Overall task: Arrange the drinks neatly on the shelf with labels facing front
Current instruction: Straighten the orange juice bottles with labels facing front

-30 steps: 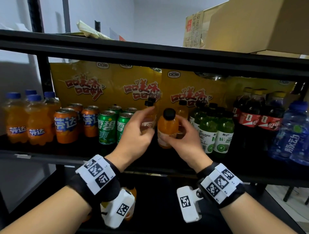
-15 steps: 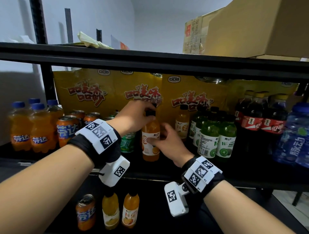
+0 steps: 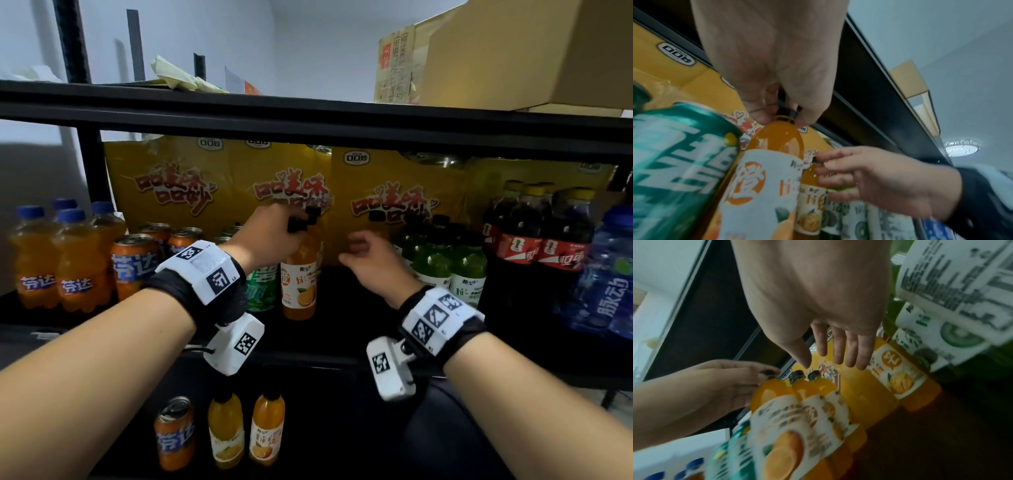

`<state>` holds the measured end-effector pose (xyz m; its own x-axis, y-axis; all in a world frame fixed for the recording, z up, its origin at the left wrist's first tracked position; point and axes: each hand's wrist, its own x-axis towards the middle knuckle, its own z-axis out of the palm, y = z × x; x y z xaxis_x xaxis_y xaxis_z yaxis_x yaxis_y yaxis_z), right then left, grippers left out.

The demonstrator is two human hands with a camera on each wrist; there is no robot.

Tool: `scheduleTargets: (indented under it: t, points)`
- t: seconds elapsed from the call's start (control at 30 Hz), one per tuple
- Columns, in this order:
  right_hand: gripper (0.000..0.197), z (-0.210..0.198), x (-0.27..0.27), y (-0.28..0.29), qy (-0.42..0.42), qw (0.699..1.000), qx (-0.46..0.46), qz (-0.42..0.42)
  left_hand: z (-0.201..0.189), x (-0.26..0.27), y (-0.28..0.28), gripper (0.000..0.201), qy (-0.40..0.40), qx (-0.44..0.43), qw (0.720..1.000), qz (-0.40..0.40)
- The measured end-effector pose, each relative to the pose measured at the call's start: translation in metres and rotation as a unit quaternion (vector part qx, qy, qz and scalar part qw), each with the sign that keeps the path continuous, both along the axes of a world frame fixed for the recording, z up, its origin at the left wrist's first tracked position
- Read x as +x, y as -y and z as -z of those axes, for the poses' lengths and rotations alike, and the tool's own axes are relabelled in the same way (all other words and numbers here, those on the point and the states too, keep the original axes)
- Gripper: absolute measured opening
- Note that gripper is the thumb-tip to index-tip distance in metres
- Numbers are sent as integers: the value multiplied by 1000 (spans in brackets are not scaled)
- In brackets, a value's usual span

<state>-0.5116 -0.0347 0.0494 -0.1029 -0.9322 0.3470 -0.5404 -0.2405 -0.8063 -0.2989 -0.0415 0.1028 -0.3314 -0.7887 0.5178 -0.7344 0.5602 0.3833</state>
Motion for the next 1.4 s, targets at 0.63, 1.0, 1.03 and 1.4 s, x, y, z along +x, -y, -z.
scheduleTargets:
  t: [0.63, 1.0, 1.03, 1.4]
  points:
    - [62, -60, -16, 48, -222, 962, 43, 156, 15, -6, 2, 58, 39, -2, 999, 28]
    - [29, -31, -13, 10, -81, 983, -110, 126, 15, -45, -39, 36, -119, -129, 979, 103]
    - [28, -31, -15, 5, -64, 981, -121, 135, 25, -51, -41, 39, -139, -100, 979, 107]
    - [29, -24, -16, -43, 149, 976, -156, 34, 109, -74, -40, 62, -305, 249, 900, 187]
